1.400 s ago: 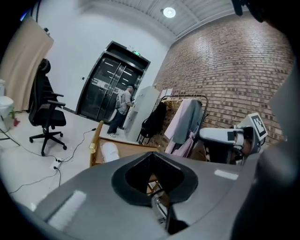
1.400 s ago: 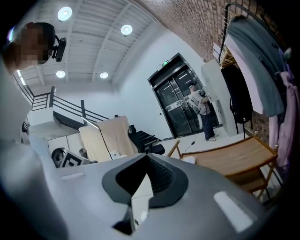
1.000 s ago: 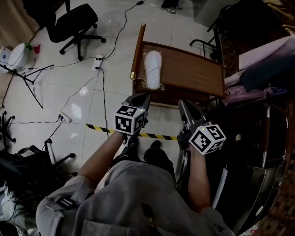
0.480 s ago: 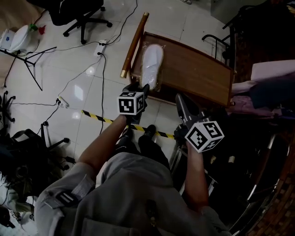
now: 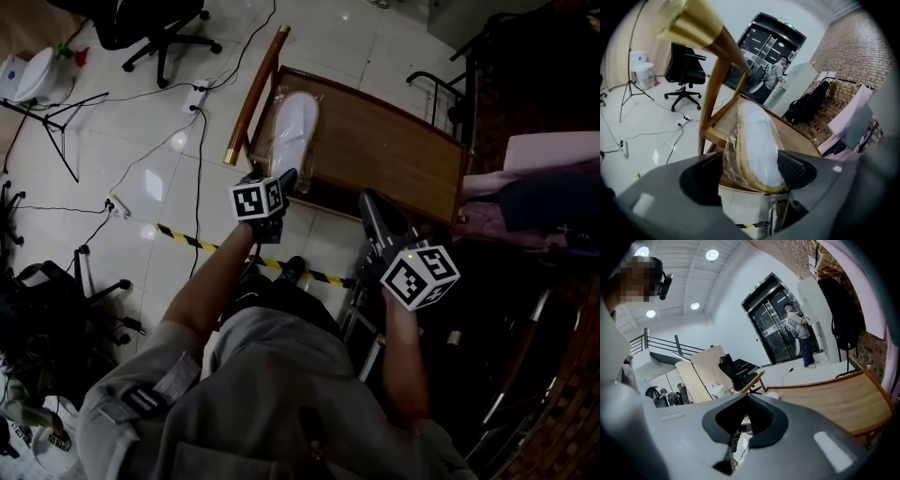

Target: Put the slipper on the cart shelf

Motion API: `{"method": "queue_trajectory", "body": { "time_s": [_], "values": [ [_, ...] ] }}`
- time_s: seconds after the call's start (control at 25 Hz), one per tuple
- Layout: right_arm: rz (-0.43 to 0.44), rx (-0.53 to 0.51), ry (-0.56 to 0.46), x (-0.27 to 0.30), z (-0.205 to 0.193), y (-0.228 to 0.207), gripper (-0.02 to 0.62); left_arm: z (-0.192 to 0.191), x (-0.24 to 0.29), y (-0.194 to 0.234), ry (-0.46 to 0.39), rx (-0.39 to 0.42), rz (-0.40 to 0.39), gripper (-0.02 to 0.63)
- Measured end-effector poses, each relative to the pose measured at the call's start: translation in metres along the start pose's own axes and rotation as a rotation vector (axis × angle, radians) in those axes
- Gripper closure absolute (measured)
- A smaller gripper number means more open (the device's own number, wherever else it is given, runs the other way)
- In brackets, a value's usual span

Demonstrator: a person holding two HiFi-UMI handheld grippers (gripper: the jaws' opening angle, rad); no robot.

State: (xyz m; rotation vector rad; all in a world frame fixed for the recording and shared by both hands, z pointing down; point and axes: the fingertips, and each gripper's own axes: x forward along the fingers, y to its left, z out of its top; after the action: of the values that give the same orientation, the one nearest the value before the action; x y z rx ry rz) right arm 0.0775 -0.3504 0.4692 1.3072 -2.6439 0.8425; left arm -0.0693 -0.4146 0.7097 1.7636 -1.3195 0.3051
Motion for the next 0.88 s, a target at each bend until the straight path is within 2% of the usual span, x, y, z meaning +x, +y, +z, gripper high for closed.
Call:
{"method": "queue_trajectory", "body": {
  "time_s": [0.08,0.28,0.52,0.68,0.88],
  "values": [
    [0.002,0.002,0.004,0.0,0.001,-0.004,0.597,-0.002,0.003,-0.001,0.009,-0.017,-0.009,0.24],
    [0.019,0.017,0.0,0.005,0.005,-0.005,0.597,0.005,-0.007,-0.016,0.009,0.031,0.008,0.392],
    [0.048,0.036,-0.019,0.009,0.008,0.001,0.597,0.02,-0.033,-0.041,-0.037,0.132,-0.007,0.524],
    [0.044,0.042,-0.044,0.006,0.01,0.004,0.597,0.033,-0.046,-0.061,-0.062,0.185,-0.047,0.534],
    [-0.001,0.05,-0.089,-0.012,0.016,0.001,0.597,0.055,-0.067,-0.103,-0.113,0.227,-0.145,0.534]
  ]
}}
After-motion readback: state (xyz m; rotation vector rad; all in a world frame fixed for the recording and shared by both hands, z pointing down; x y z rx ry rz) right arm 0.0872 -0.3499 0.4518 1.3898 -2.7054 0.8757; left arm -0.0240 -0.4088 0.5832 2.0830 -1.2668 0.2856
